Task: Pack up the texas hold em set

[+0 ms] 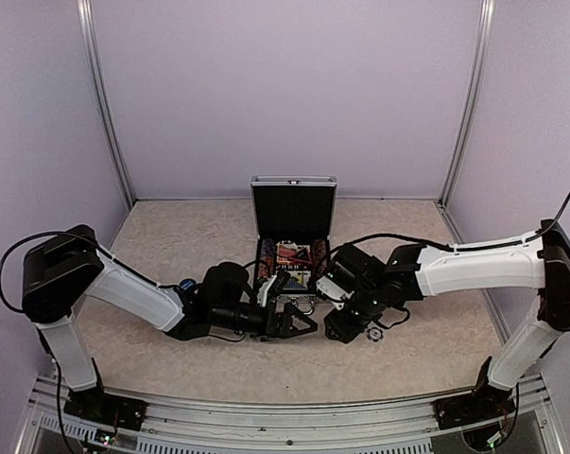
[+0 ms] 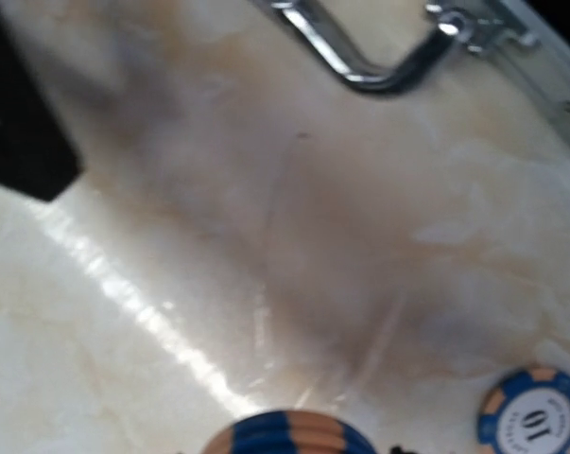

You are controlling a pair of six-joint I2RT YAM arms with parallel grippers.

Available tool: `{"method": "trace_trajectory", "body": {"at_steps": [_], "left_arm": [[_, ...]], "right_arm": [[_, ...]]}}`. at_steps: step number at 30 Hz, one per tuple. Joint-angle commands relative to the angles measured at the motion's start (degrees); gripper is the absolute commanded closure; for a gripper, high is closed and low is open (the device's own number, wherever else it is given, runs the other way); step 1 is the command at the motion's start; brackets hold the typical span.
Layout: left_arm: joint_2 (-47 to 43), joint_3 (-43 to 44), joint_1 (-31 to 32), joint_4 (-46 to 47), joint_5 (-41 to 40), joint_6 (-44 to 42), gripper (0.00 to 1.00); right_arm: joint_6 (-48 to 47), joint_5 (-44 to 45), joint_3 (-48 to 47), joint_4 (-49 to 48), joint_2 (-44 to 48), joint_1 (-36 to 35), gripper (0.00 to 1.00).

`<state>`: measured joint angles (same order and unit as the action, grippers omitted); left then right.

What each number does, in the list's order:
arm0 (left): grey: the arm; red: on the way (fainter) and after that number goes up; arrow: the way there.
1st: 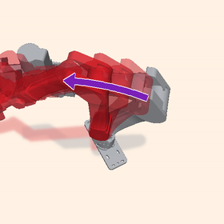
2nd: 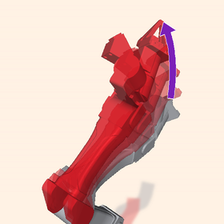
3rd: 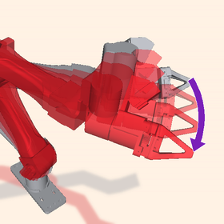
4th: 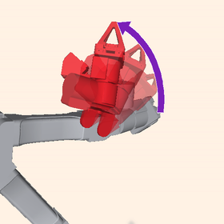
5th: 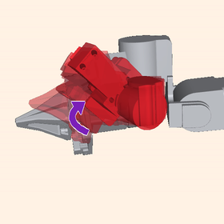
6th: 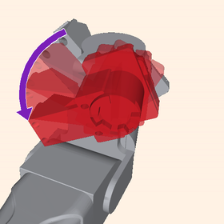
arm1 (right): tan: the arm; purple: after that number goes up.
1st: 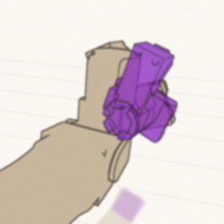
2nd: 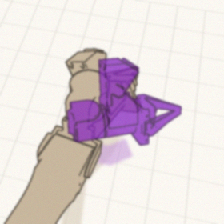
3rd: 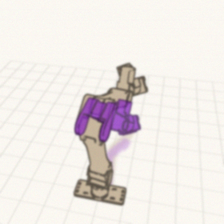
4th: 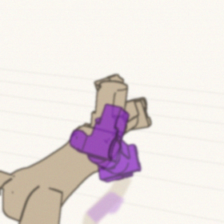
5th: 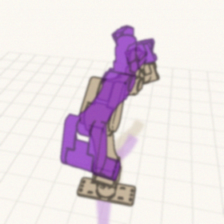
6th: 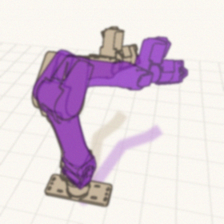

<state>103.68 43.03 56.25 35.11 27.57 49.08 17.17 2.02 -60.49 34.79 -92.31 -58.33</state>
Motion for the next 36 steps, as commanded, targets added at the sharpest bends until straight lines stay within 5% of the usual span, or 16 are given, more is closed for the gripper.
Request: {"method": "trace_trajectory", "body": {"at_steps": [1,27,36], "left_arm": [[1.18,-0.35,-0.53,6.23,2.63,0.94,0.01],[13.33,-3.51,-1.93,34.44,13.25,12.01,0.01],[14.9,-2.7,-1.89,34.6,14.85,12.88,0.01]], "right_arm": [[-1.57,-1.52,-2.06,1.1,1.57,-1.8,1.0],[-5.72,-6.01,-5.07,4.54,2.32,-7.08,1.0],[-6.58,-6.05,-6.2,5.02,1.29,-8.16,1.0]]}}
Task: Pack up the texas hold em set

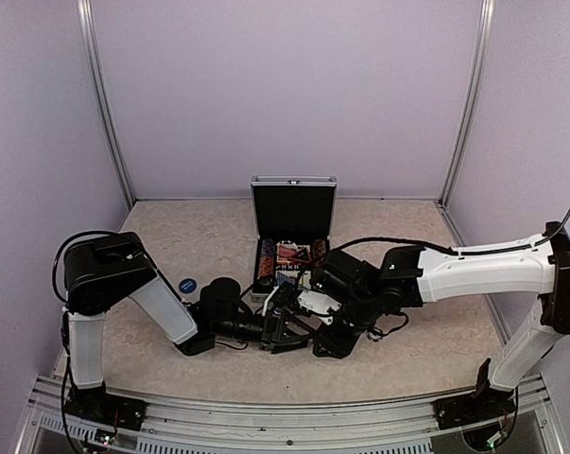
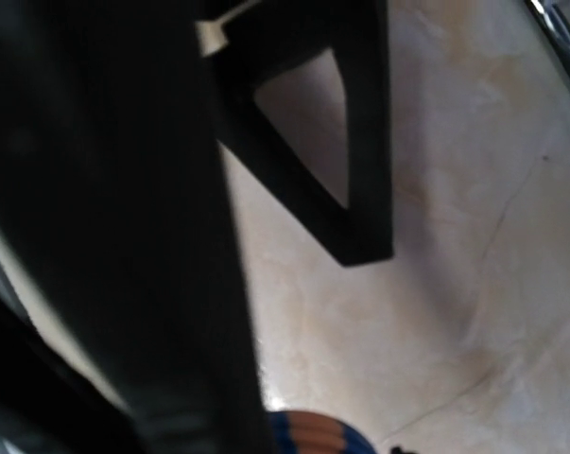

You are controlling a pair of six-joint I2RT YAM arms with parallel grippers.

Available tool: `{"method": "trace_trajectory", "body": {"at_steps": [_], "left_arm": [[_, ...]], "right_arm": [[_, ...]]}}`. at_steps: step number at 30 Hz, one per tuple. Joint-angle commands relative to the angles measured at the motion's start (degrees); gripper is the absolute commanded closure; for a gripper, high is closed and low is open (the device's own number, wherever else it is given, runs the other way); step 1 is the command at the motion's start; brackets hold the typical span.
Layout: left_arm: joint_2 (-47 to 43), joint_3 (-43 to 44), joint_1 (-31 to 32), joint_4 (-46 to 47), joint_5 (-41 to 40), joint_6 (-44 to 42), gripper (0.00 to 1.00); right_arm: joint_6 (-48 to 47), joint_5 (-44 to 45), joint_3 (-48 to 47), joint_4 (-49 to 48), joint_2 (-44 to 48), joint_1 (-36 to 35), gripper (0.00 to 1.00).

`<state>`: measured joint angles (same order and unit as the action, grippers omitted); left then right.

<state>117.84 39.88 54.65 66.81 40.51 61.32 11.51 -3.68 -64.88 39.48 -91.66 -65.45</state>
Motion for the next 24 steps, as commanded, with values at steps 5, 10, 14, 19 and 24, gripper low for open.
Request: {"method": "trace_trajectory", "body": {"at_steps": [5,10,14,19,24], "left_arm": [[0.66,0.59,-0.06,2.94,2.41,0.76,0.01],[0.77,1.45,0.64,1.66,2.66,0.49,0.01],[1.32,2.44,1.22,0.3,2.79,0.19,0.03],[2.77,2.83,1.33,1.94,3.6,1.86,0.09],[3.27,2.92,1.64,2.28,4.28,2.14,0.15]], "right_arm": [[-1.18,0.16,-2.38,0.87,-0.5,-1.47,1.0],[-1.31,0.51,-3.09,1.12,-1.3,-1.91,1.0],[-1.39,0.86,-3.47,1.46,-1.98,-2.51,1.0],[-1.37,1.43,-3.49,1.81,-2.3,-3.19,1.0],[-1.36,1.91,-3.24,2.09,-2.14,-3.17,1.0]]}}
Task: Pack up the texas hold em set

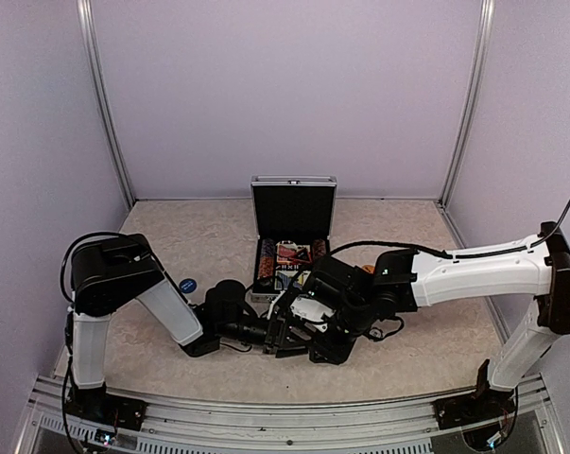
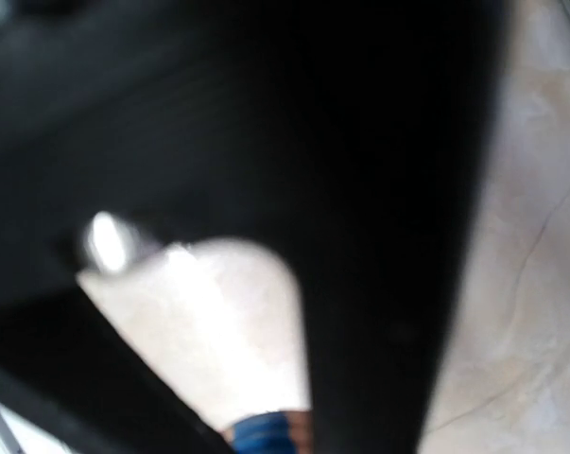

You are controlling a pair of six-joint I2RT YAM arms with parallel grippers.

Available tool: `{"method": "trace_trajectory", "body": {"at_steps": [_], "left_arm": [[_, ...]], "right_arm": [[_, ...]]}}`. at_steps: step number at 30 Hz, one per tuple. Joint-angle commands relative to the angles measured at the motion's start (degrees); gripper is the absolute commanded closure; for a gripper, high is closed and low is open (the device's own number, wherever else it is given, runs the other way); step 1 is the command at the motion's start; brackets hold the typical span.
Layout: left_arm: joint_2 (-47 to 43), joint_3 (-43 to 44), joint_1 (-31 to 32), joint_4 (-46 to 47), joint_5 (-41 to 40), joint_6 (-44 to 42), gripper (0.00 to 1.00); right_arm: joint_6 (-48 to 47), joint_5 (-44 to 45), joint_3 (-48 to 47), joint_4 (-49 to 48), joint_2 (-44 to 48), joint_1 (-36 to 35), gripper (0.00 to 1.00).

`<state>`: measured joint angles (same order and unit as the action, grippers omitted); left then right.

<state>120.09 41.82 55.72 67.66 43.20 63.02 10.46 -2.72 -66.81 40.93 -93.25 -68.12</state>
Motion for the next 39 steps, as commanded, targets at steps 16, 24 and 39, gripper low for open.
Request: {"method": "trace_trajectory", "body": {"at_steps": [16,24,39], "left_arm": [[1.28,3.24,2.0,-2.97,2.65,-1.32,0.15],[2.28,4.4,2.41,-4.5,3.03,-1.78,0.25],[2.78,4.58,2.72,-2.91,4.13,-0.55,0.69]], "right_arm": [[-1.25,1.84,-1.83,2.23,-2.81,-1.1,1.0],[-1.63,1.75,-2.28,2.75,-3.49,-1.48,1.0],[-1.41,4.77,-2.24,3.88,-4.48,-1.89,1.0]]}}
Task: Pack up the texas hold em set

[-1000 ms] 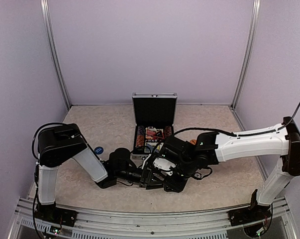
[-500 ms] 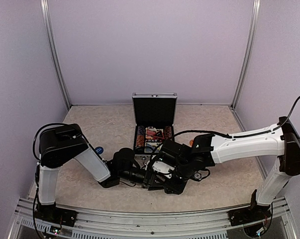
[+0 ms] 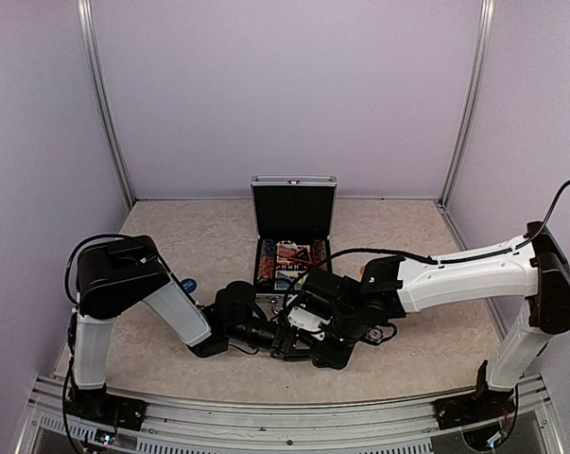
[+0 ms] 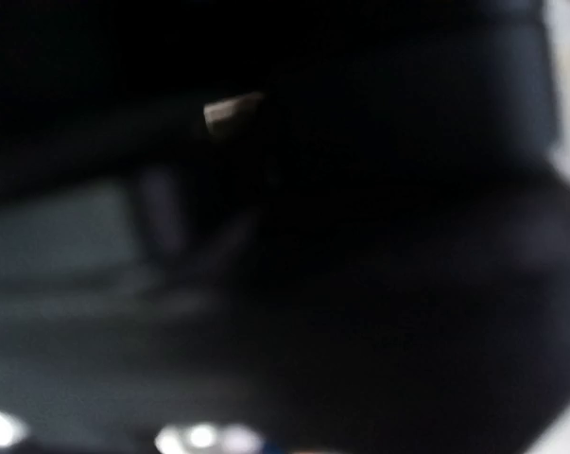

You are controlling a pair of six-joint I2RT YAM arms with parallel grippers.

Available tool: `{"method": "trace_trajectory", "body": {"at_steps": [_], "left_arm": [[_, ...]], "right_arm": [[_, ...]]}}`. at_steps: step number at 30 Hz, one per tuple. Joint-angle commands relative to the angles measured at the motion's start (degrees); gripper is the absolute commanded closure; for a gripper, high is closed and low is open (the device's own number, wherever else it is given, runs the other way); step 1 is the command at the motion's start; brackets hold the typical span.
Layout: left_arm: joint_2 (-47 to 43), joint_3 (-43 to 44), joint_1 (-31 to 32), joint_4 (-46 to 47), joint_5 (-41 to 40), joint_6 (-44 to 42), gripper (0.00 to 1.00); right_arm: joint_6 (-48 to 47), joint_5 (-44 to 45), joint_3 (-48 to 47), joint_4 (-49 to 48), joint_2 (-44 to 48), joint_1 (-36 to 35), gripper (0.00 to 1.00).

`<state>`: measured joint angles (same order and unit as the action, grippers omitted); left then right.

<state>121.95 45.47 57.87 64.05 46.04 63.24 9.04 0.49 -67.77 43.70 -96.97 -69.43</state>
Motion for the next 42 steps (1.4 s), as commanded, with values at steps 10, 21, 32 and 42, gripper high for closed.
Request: {"method": "trace_trajectory", "body": {"at_steps": [10,21,32,42], "left_arm": [[0.16,-0.13,0.58,3.08,1.44,0.74,1.0],[-3.84,-3.1,-2.35,0.49,-0.52,-1.06,1.0],[-11.53,-2.86,-4.25,-14.4,-5.2,-9.64,1.0],[-23.55,5.32,-7.47,-48.86,-13.98,-30.8,1.0]], "right_arm": [[0.62,4.74,-1.01,0.92,-0.71,-0.71,1.0],[1.22,2.55,0.98,-1.71,5.99,-0.7,0.21],[2.81,1.35,4.59,-3.75,15.24,-0.66,0.0],[3.95,5.07,9.19,-5.69,22.11,-0.03,0.0]]}}
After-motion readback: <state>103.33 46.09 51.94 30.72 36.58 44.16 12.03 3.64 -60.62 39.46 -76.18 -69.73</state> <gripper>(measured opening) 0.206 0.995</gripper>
